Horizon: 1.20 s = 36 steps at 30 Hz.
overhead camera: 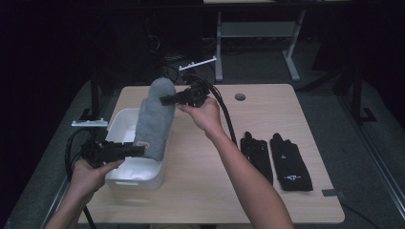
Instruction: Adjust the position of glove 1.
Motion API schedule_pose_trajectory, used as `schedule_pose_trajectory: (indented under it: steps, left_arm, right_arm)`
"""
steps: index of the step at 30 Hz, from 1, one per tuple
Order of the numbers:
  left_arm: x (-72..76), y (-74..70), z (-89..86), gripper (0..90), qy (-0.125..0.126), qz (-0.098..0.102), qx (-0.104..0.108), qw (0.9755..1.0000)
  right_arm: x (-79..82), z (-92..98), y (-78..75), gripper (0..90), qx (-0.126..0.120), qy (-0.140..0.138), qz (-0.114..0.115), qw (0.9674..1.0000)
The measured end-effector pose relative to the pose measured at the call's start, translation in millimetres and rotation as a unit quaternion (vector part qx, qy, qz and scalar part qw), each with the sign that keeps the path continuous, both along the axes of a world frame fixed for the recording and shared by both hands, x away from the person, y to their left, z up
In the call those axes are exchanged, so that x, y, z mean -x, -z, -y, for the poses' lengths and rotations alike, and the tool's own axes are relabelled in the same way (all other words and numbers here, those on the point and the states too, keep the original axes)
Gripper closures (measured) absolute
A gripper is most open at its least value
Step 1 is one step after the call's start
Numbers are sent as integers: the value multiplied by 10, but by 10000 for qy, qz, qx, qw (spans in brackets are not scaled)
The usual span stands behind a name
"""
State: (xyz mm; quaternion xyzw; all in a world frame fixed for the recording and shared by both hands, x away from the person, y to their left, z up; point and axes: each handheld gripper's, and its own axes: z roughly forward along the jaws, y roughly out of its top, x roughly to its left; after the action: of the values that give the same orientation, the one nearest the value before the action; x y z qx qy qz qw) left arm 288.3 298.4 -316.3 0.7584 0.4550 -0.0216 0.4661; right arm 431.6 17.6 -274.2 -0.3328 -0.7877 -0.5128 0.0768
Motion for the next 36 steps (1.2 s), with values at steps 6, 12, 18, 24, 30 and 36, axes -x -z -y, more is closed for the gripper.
schedule_pose_trajectory:
  steps: [6,12,18,24,30,36]
  left_arm:
    - [-46,91,-110,540,-74,-107,20,9999]
    - [-71,172,-190,539,-178,-187,-35,9997]
    - [-81,261,-266,537,-280,-325,-30,9991]
    - [-91,341,-343,534,-361,-405,-113,9985]
    - [-92,459,-413,532,-415,-481,-231,9977]
    - [-105,564,-440,528,-498,-610,-288,9965]
  right_arm:
    - [-59,-123,79,723,41,-2,-75,10000]
    - [-117,-253,186,723,97,-30,-172,9998]
    - [-164,-362,303,720,125,-67,-270,9995]
    - [-212,-490,437,718,151,-112,-366,9992]
    - [-243,-595,550,718,212,-145,-448,9987]
    - [-273,-692,664,715,287,-170,-526,9981]
